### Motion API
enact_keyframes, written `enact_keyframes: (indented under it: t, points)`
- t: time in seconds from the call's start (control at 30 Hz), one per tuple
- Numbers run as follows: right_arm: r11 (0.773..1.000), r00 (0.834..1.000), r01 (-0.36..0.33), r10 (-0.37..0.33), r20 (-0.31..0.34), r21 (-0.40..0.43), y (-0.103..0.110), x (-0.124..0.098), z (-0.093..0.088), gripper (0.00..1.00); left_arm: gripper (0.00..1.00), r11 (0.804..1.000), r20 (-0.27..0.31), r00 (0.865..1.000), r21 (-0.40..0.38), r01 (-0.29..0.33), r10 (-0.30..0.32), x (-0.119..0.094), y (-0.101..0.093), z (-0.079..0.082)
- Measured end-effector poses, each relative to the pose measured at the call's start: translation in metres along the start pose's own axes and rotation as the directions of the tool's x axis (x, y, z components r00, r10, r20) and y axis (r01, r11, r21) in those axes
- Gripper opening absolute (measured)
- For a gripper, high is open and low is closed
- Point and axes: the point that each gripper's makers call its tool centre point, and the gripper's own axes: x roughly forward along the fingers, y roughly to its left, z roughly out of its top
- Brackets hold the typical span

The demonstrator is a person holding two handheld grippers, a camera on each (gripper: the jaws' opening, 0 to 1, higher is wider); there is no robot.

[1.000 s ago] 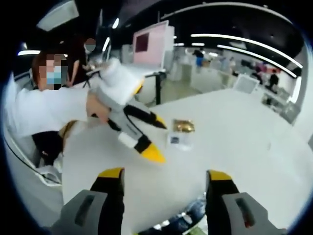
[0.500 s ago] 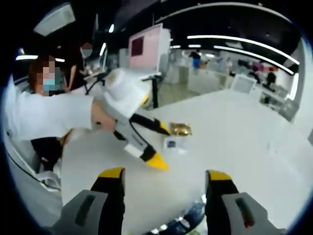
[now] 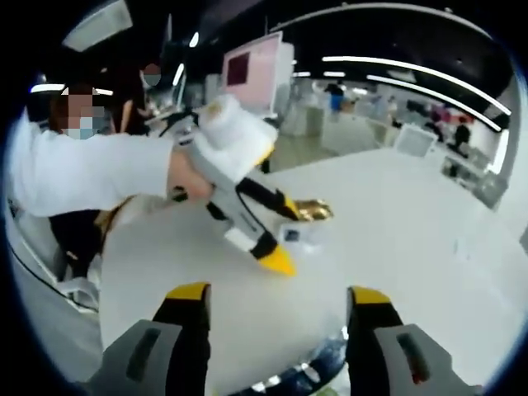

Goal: Arrange the skincare products in the storage area until every visible bottle or jar stands upright without overlapping.

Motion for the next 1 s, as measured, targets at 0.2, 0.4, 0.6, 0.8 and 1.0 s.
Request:
enact_keyframes:
  t: [0.2, 0.4, 0.6, 0.8, 1.0]
  points:
    - [1.0, 1.0, -0.008, 0.008, -0.007, 0.006, 0.004, 0.001, -0.004, 0.65, 0.48, 1.0, -0.016, 1.0, 0.019, 0.002, -0.002, 0.0, 0.004, 0.001]
    - [1.0, 1.0, -0.006, 0.006, -0.002, 0.013, 0.004, 0.0, -0.004, 0.65, 0.42, 0.999, -0.026, 1.0, 0.039, 0.013, -0.012, 0.001, 0.009, 0.003]
    - [1.0, 1.0, -0.005, 0.005, -0.005, 0.017, 0.006, -0.002, -0.007, 0.64, 0.42, 0.999, -0.016, 1.0, 0.047, 0.015, -0.014, -0.008, -0.001, 0.002]
    - [0.999, 1.0, 0.004, -0.004, -0.001, 0.037, 0.005, -0.001, -0.007, 0.64, 0.4, 0.998, 0.057, 0.998, 0.051, 0.028, -0.031, -0.012, -0.007, 0.002]
    - [0.999, 1.0, 0.006, -0.007, 0.011, 0.049, 0.006, 0.002, -0.003, 0.6, 0.27, 0.994, 0.119, 0.991, 0.095, 0.046, -0.057, -0.019, -0.017, 0.002]
